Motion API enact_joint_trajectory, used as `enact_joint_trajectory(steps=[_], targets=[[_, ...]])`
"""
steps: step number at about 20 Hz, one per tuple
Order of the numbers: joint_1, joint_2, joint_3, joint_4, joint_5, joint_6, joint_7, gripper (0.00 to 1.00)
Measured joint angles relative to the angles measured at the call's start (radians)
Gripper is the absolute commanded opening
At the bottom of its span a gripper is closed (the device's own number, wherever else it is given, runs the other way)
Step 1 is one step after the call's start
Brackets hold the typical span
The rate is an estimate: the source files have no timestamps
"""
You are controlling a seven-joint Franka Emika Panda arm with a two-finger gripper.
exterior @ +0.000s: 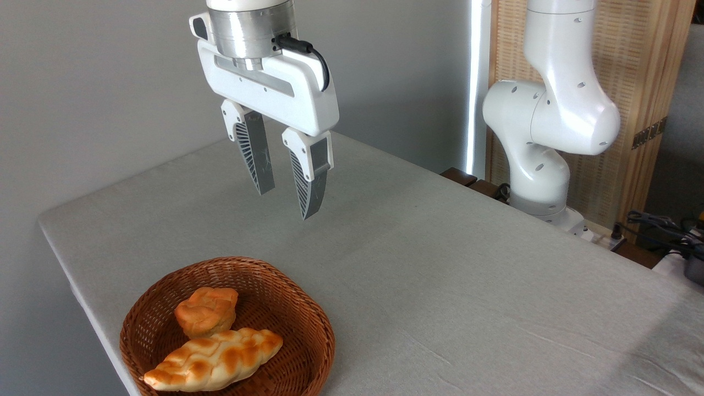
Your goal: Put bread into the basket
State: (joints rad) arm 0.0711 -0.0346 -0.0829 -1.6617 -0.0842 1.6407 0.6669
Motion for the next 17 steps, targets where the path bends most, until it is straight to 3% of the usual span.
enact_joint_trajectory(steps=[2, 7, 10, 14, 17], targets=[[0.0, 0.002, 0.0, 0.0, 0.007, 0.0, 0.001, 1.0], [-0.018, 0.006, 0.0, 0.0, 0.084, 0.0, 0.022, 1.0], [-0.029, 0.007, 0.002, 0.0, 0.087, 0.001, 0.022, 1.0], [-0.103, 0.007, 0.082, 0.0, 0.087, 0.003, 0.022, 1.0], [-0.115, 0.007, 0.098, 0.0, 0.084, 0.003, 0.022, 1.0]])
